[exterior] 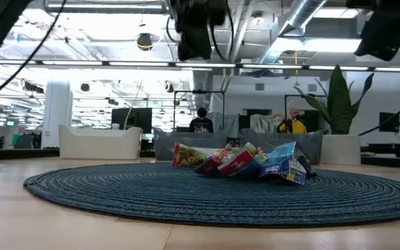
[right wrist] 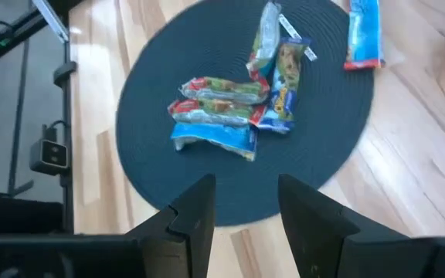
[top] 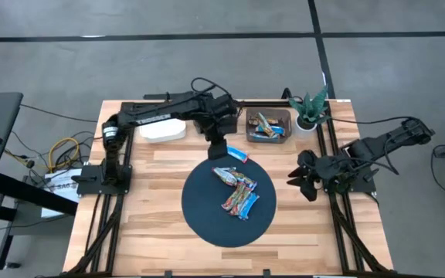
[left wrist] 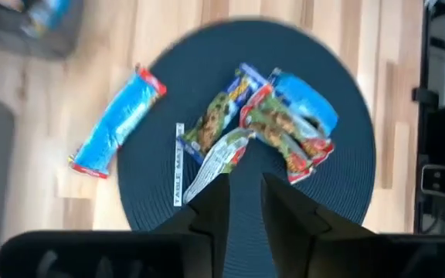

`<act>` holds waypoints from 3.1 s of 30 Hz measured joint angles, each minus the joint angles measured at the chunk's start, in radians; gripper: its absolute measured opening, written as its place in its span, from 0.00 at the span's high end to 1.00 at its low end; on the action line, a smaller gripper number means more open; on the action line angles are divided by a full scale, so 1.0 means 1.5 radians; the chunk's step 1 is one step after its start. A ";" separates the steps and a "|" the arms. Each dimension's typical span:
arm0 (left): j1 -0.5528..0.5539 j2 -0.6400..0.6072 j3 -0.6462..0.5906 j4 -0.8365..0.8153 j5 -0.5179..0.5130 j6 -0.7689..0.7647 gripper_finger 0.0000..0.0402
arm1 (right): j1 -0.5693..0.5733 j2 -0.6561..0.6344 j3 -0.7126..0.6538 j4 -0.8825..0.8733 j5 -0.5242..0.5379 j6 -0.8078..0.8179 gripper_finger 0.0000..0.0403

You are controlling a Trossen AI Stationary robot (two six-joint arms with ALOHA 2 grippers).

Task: Pick and place Granola Bars by type
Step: Put the blue granola bar into the middle black bin

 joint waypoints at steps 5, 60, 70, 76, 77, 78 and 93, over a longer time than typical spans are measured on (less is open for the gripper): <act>-0.007 -0.127 -0.101 0.080 -0.071 -0.051 0.88 | 0.007 0.000 -0.008 0.013 0.024 -0.009 0.67; -0.118 -0.405 -0.619 0.418 -0.183 -0.335 0.93 | -0.226 0.607 0.151 0.174 -0.144 -0.160 0.43; -0.118 -0.405 -0.619 0.418 -0.199 -0.343 0.93 | -0.234 0.671 0.157 0.191 -0.157 -0.195 0.48; -0.118 -0.405 -0.619 0.418 -0.199 -0.349 0.93 | -0.234 0.684 0.179 0.183 -0.153 -0.207 0.57; -0.118 -0.405 -0.619 0.417 -0.199 -0.350 0.93 | -0.234 0.684 0.185 0.182 -0.146 -0.210 0.60; -0.118 -0.405 -0.619 0.417 -0.199 -0.350 0.93 | -0.234 0.684 0.190 0.182 -0.140 -0.211 0.63; -0.119 -0.408 -0.619 0.406 -0.198 -0.352 0.93 | -0.301 0.678 0.363 0.045 -0.139 -0.254 0.95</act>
